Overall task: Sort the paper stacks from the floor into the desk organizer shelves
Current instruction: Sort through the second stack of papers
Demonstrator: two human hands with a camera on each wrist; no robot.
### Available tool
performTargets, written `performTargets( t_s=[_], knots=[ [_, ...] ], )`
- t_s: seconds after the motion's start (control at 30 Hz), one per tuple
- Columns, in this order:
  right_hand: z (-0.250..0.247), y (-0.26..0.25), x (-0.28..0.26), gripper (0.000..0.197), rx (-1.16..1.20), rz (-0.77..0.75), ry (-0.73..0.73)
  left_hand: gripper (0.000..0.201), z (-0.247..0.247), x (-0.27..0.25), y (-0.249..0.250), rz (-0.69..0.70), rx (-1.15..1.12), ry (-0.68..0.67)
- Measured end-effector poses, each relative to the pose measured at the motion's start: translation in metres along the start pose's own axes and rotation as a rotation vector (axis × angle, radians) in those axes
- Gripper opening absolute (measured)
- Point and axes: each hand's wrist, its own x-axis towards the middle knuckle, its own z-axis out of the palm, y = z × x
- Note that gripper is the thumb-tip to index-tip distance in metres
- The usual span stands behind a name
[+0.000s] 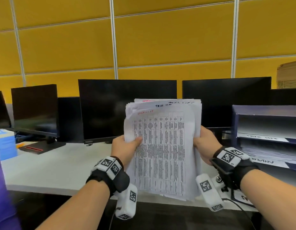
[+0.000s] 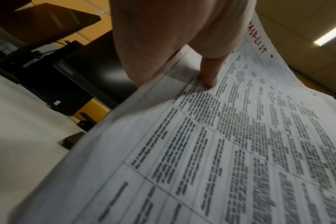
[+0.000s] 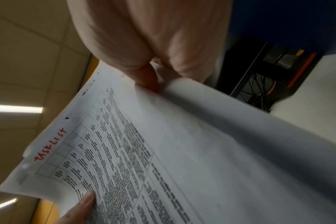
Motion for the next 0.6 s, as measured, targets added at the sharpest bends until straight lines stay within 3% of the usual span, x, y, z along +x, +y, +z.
performTargets(
  t_s=[0.17, 0.27, 0.4, 0.47, 0.53, 0.6],
  knots=[
    [-0.002, 0.005, 0.007, 0.035, -0.016, -0.044, 0.007, 0.019, 0.015, 0.013, -0.015, 0.028, -0.005, 0.084],
    [-0.001, 0.011, 0.019, 0.036, -0.031, -0.051, -0.012, 0.045, 0.025, 0.026, -0.018, 0.060, -0.010, 0.133],
    [-0.005, 0.030, 0.046, 0.035, -0.064, -0.011, -0.033, 0.076, 0.033, 0.057, -0.027, -0.004, -0.100, -0.033],
    [-0.005, 0.038, 0.058, 0.034, -0.057, 0.021, -0.014, 0.054, 0.036, 0.068, -0.026, -0.062, -0.158, -0.103],
    [-0.003, 0.042, 0.069, 0.033, -0.053, 0.060, 0.025, 0.028, 0.041, 0.080, -0.025, -0.051, -0.106, -0.072],
    [0.001, 0.039, 0.075, 0.033, -0.054, 0.091, 0.056, 0.020, 0.046, 0.084, -0.019, -0.009, -0.073, -0.021]
  ],
)
